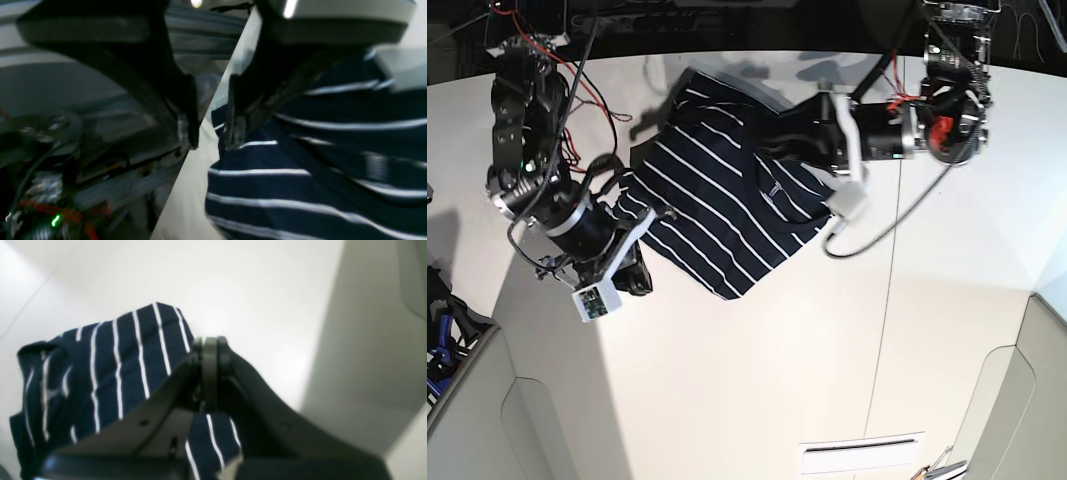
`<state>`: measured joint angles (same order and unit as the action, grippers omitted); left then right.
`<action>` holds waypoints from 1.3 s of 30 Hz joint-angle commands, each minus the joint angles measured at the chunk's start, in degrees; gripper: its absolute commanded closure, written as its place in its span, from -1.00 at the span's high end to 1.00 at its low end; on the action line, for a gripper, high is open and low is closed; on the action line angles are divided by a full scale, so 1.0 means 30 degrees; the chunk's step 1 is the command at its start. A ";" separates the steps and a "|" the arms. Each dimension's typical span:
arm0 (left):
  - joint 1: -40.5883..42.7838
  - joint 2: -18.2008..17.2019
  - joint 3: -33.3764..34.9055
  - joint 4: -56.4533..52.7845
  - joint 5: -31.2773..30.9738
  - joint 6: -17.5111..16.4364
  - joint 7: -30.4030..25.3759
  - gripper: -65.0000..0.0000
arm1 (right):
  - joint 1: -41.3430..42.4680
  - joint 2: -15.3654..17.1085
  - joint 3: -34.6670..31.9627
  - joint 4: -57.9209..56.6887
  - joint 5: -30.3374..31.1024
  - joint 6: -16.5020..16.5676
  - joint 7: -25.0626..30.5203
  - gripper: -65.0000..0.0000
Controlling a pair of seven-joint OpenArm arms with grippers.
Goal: Fold the T-shirt properly
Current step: 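Release the right gripper and lift it off the folded bundle, then grasp opposite sides of the folded bundle with both grippers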
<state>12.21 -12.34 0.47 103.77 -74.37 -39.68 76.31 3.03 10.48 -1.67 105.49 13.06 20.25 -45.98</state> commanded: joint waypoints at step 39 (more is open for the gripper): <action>-0.1610 0.0554 -0.1639 -0.2127 1.2896 -0.0106 -0.7388 -0.55 | 0.5056 0.0102 -0.2521 -1.1395 0.8087 0.4328 -0.3213 -1.00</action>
<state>8.32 -10.46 -4.38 96.66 -34.39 -39.79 55.66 17.26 10.63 -9.34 70.50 36.53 32.64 -55.81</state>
